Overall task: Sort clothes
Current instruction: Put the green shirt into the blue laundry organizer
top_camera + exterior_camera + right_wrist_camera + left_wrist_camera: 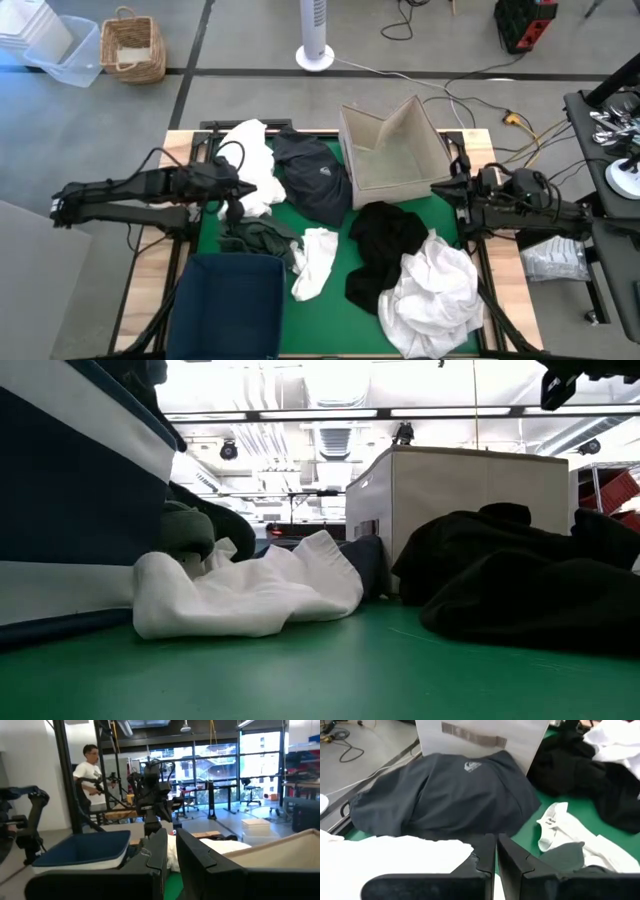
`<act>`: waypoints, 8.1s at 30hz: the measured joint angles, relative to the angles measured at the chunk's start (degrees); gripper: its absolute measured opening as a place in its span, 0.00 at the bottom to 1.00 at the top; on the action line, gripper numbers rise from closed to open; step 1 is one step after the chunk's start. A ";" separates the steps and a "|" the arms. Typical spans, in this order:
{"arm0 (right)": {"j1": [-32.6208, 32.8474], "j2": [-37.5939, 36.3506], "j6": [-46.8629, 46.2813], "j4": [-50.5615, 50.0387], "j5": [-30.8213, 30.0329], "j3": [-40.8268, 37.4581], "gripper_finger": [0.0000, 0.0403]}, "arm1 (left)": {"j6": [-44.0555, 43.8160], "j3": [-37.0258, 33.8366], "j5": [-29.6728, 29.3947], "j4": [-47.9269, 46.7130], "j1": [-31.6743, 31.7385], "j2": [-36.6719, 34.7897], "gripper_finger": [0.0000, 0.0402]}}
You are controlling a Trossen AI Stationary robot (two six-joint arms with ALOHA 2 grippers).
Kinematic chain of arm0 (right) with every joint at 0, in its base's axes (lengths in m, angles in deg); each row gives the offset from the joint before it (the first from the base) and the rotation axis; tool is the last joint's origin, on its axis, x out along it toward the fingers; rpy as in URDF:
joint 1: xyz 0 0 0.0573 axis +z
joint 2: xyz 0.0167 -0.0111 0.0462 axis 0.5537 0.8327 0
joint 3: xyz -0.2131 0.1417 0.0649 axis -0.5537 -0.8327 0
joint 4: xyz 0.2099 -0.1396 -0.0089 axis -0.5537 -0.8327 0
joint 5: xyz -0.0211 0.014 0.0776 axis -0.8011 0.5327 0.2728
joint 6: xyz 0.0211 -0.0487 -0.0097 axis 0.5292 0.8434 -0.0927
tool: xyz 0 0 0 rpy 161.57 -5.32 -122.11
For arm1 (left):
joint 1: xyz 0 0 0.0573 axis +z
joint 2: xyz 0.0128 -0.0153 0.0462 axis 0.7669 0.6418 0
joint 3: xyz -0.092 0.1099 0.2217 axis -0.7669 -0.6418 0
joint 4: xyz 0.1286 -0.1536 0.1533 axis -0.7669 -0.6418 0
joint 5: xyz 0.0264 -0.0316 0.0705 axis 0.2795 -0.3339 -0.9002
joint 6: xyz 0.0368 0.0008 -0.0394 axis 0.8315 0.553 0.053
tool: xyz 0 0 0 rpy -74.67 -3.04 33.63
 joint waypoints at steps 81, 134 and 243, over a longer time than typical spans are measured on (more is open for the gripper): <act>0.00 10.03 0.88 0.15 0.03 1.62 0.08 | 10.32 -0.50 18.13 -3.60 -5.44 20.16 0.17; 0.02 10.11 0.86 -1.41 0.04 1.61 0.08 | 20.39 28.36 -5.54 -6.81 -15.04 15.70 0.01; 0.02 18.33 0.88 -4.05 0.00 1.56 0.08 | -51.93 82.93 -8.24 -55.43 -56.48 48.32 0.00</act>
